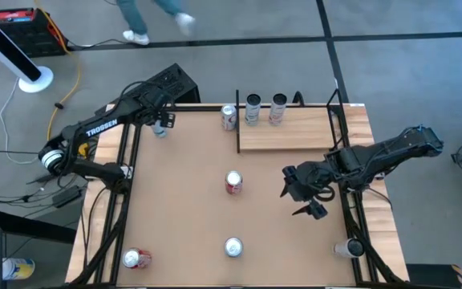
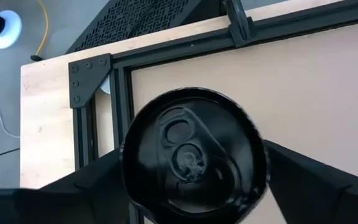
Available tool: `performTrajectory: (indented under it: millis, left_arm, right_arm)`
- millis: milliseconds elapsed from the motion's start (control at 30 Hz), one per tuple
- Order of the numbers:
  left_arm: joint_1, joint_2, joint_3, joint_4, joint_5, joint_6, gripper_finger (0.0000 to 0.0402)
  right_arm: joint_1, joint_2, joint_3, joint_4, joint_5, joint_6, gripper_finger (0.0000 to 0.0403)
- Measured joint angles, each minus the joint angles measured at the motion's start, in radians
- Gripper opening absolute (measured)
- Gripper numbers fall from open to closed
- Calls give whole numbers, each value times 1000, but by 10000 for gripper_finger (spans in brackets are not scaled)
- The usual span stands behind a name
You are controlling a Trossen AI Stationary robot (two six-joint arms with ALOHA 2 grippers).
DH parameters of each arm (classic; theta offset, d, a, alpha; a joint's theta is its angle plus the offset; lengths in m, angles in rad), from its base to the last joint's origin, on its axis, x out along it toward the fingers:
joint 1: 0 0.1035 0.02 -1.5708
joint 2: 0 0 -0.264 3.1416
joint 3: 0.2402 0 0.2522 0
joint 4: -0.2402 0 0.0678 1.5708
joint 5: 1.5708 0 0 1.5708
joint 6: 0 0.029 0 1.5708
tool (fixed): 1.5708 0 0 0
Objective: Place canned beverage on shelf
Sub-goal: Put the silver and blue soda can on the shelf
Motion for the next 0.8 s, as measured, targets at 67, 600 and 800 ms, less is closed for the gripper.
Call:
performTrajectory:
  millis: [67, 600, 800]
  left_arm:
    - [0, 0, 0, 2, 1, 8, 262]
    - [-211, -139, 34, -16, 263, 40, 245]
    - [-495, -208, 93, -16, 302, -26, 245]
  right_arm:
    - [0, 0, 0, 2, 3, 3, 349]
    - [2, -19, -122, 213, 48, 48, 343]
    - [2, -66, -258, 383, 48, 42, 323]
